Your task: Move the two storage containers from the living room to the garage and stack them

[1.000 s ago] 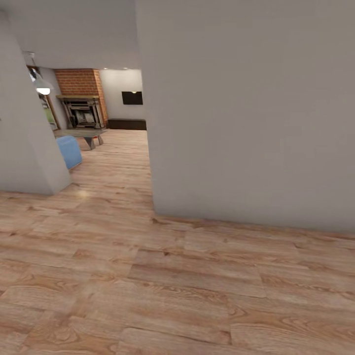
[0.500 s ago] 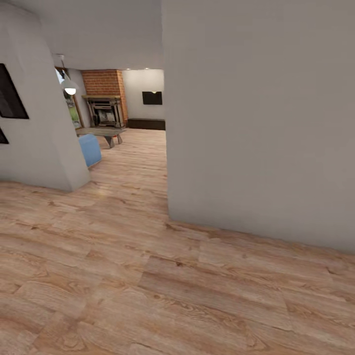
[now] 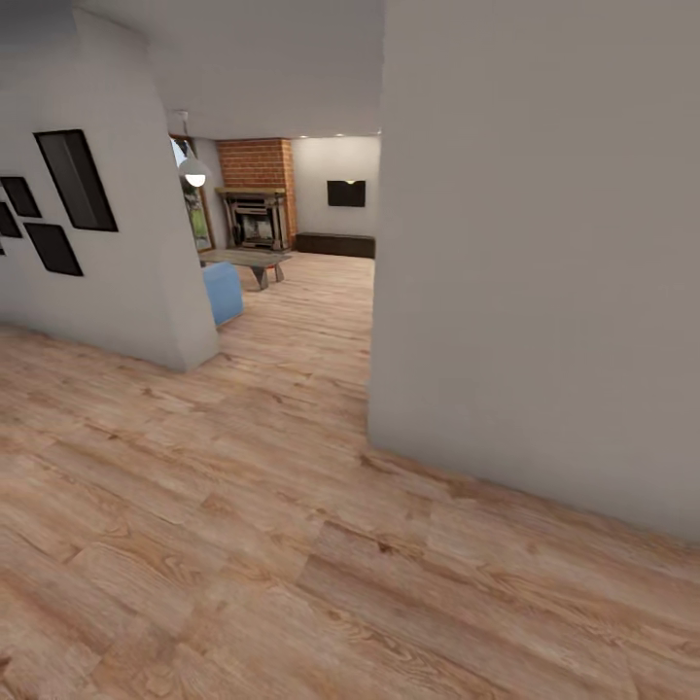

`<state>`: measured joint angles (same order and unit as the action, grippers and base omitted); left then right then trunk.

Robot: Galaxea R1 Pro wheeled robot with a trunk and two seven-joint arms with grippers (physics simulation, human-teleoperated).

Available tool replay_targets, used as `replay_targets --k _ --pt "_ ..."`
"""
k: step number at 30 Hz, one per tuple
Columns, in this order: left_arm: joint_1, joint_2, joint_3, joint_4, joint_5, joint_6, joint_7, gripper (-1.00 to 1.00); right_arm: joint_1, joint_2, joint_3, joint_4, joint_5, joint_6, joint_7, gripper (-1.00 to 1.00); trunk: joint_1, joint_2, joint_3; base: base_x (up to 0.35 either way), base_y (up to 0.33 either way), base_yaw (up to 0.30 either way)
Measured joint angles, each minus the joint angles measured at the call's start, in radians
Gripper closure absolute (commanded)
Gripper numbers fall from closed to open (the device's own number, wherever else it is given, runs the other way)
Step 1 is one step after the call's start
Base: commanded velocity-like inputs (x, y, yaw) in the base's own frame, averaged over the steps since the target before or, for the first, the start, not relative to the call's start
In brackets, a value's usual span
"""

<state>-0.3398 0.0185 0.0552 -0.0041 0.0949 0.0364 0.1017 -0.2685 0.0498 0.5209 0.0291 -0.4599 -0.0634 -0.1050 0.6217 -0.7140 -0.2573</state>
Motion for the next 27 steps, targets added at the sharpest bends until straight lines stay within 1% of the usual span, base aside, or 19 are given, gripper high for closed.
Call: replay_targets --k 18,21,27 --pt "0.0 0.0 0.0 0.0 0.0 0.0 0.0 -1.0 0.0 0.0 0.0 0.0 0.0 0.0 0.0 -1.0 0.0 0.0 0.0 0.323 0.0 0.267" --pt "0.0 0.0 0.0 0.0 0.0 0.0 0.0 -1.0 0.0 -0.001 0.0 0.0 0.0 -0.001 0.0 -1.0 0.0 0.0 0.0 0.323 0.0 0.104" --pt "0.0 0.0 0.0 0.0 0.0 0.0 0.0 -1.0 0.0 -0.002 0.0 0.0 -0.002 -0.001 0.0 -1.0 0.0 0.0 0.0 0.323 0.0 0.008"
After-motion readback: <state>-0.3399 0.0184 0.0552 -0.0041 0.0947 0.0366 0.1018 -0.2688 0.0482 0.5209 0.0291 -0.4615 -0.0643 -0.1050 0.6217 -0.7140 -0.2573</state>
